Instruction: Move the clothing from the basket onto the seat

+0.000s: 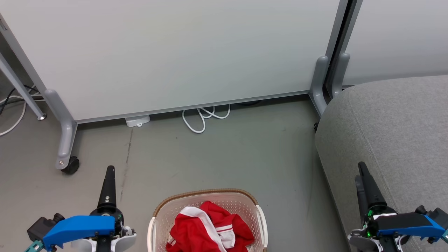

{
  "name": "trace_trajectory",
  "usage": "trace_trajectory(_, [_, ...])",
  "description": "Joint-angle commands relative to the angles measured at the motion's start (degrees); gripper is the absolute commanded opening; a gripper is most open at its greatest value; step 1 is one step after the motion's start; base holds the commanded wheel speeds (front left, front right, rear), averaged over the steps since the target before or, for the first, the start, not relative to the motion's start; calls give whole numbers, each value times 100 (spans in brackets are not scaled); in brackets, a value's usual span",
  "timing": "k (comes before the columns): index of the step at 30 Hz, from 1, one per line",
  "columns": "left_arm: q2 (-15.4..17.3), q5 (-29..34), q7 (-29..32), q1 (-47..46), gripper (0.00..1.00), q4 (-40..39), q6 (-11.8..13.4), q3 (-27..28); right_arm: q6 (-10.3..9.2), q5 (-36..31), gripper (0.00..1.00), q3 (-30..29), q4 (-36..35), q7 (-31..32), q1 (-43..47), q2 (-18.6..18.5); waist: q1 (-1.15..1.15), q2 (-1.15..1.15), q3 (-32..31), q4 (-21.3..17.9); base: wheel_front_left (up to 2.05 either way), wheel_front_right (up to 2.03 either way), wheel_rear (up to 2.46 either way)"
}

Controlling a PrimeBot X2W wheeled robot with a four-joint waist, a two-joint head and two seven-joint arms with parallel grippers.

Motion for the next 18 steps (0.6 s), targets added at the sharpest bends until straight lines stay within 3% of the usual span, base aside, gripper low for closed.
trace_trajectory(1, [45, 280, -56, -184, 100, -117, 46, -57, 8, -165, 100, 29, -123, -56, -121, -39, 0, 0, 2, 3, 0, 0, 0])
trace_trajectory(12, [49, 1783, -279, -192, 100, -218, 183, -342, 9, -1313, 100, 41, -165, -281, -110, -47, 0, 0, 11, 9, 0, 0, 0])
trace_trajectory(18, [51, 2672, -393, -190, 100, -255, 208, -448, 10, -2444, 100, 9, -117, -397, -116, -51, 0, 0, 14, 16, 0, 0, 0])
